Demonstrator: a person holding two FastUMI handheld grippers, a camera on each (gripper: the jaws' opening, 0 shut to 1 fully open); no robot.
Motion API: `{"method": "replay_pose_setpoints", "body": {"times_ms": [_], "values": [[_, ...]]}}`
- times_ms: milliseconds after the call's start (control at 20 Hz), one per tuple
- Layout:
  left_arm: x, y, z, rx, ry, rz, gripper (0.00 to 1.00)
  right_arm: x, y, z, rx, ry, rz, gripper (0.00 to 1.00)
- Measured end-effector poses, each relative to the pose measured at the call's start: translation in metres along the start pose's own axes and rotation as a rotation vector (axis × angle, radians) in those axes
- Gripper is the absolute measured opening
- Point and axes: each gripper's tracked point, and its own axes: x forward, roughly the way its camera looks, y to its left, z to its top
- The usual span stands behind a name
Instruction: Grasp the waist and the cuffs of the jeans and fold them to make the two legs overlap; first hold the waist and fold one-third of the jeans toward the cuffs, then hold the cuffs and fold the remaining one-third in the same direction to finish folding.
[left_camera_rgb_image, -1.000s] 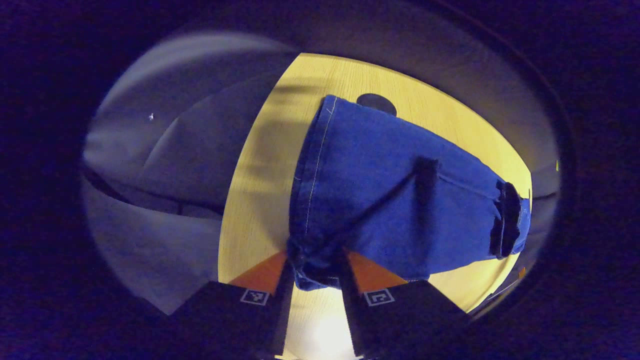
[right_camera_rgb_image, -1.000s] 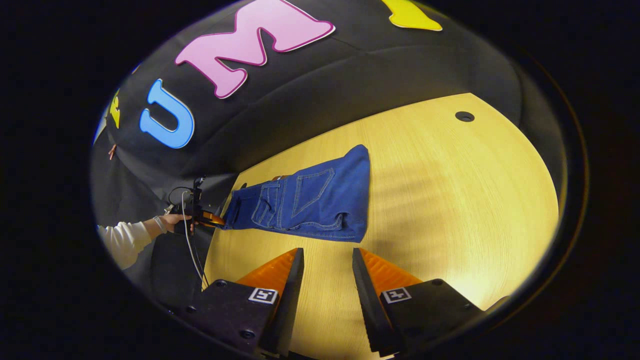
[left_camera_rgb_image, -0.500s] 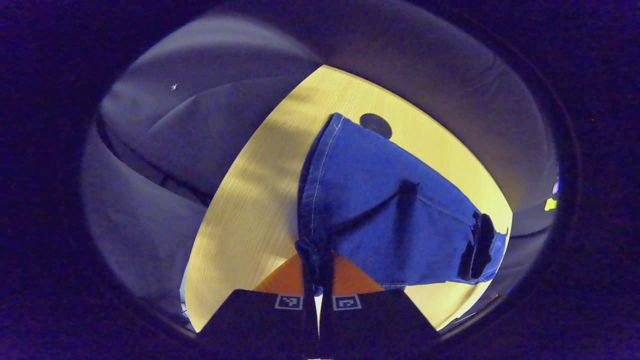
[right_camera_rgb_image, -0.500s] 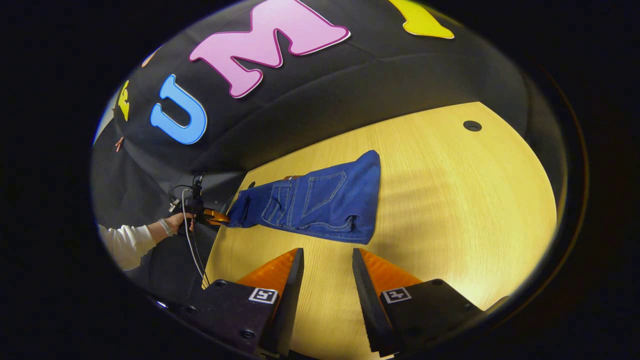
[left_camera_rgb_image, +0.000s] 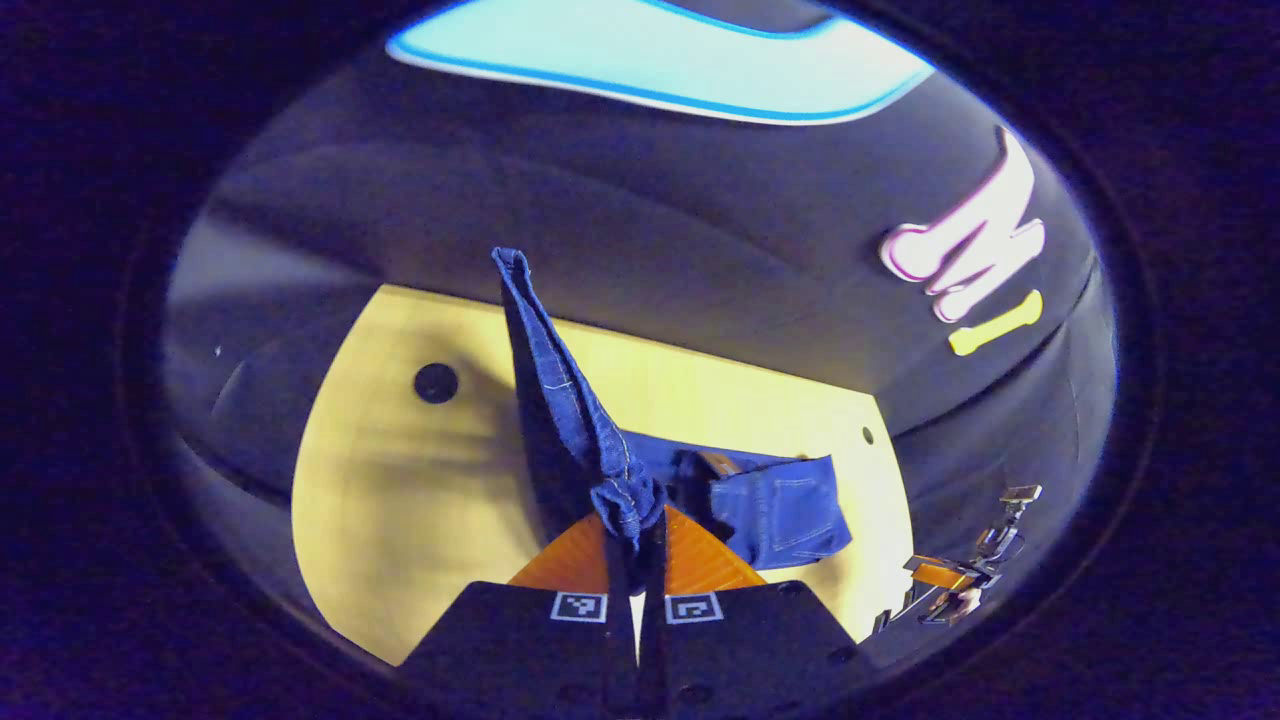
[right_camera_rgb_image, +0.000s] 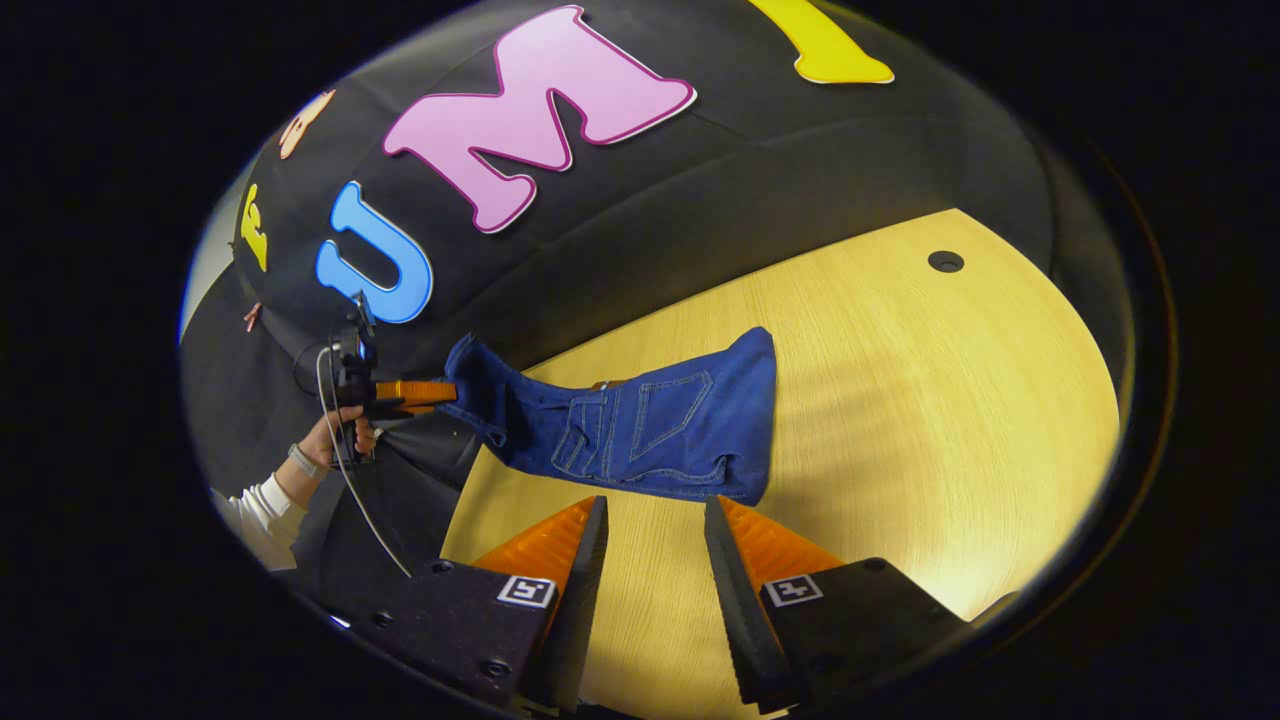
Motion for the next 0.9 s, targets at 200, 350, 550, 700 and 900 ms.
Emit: {"method": "replay_pose_setpoints", "body": {"times_ms": [200, 350, 550, 700, 900], "values": [[0.06, -0.115, -0.024, 0.152, 0.021, -0.103, 0.07, -0.022, -0.01, 0.012, -0.018, -0.038, -0.004, 0.61], [0.119, -0.153, -0.068, 0.225, 0.101, -0.085, 0.07, -0.033, -0.024, 0.019, -0.025, -0.06, -0.011, 0.6], [0.181, -0.148, -0.138, 0.353, 0.238, 0.057, 0.08, -0.046, -0.048, 0.02, -0.033, -0.051, -0.022, 0.6], [0.194, -0.138, -0.175, 0.346, 0.339, 0.142, 0.12, -0.049, -0.062, 0.024, -0.018, -0.059, -0.022, 0.6], [0.21, -0.134, -0.202, 0.443, 0.314, 0.204, 0.76, -0.054, -0.076, 0.034, -0.015, -0.064, -0.018, 0.6]]}}
